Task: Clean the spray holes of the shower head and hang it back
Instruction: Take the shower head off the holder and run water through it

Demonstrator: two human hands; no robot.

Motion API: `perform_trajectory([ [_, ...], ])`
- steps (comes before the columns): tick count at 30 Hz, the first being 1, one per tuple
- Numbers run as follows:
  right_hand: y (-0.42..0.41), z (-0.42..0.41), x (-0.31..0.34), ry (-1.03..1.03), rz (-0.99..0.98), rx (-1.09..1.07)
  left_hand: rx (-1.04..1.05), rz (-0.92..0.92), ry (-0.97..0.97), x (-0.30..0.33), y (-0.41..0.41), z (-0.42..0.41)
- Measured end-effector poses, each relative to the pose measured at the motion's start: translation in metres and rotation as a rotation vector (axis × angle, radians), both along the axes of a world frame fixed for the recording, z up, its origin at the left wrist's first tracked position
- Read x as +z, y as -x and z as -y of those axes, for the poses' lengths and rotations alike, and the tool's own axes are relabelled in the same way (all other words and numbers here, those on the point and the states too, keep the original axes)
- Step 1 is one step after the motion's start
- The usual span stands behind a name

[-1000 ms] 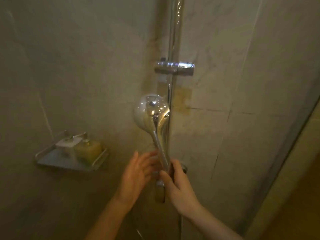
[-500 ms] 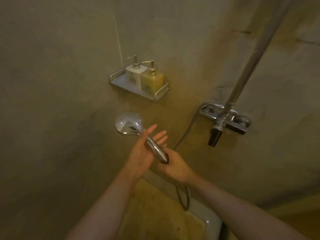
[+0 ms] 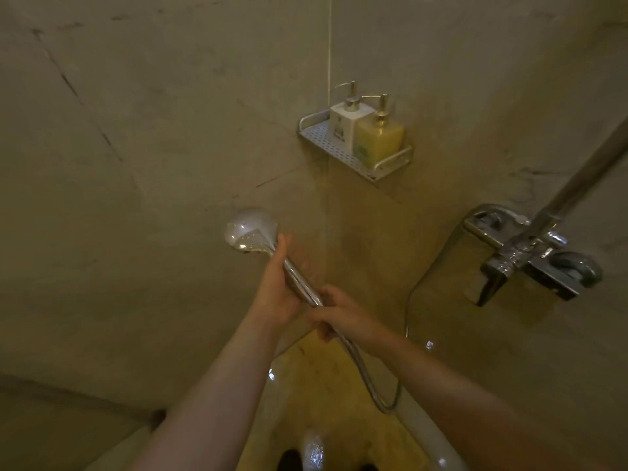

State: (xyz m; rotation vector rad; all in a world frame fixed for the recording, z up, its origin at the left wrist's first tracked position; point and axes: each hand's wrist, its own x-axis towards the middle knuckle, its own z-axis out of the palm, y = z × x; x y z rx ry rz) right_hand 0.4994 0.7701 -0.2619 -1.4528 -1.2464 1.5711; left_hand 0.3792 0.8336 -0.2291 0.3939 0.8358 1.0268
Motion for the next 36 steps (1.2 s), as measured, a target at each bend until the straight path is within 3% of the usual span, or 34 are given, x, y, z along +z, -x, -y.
perform_trajectory([
  [6,0.007,0.004,-0.012,-0.144,0.244,0.025,-0.040,-0.083,-0.042,0.001,-0.001,0.002],
  [18,0.012,0.001,-0.009,0.148,-0.003,-0.065,-0.158,-0.171,-0.127,0.014,-0.002,-0.008],
  [25,0.021,-0.001,0.022,0.271,-0.304,0.091,-0.177,0.006,-0.149,0.015,0.009,-0.017],
  [29,0.022,-0.003,0.027,0.361,-0.290,0.203,-0.194,0.080,-0.133,0.014,0.014,-0.015],
  [32,0.021,0.002,0.024,0.408,-0.304,0.278,-0.345,0.285,-0.164,0.005,0.018,-0.010],
  [34,0.022,0.007,0.022,0.393,-0.304,0.246,-0.486,0.439,-0.220,0.001,0.019,-0.010],
  [36,0.027,0.010,0.017,0.319,-0.245,0.118,-0.530,0.417,-0.234,-0.002,0.017,-0.014],
])
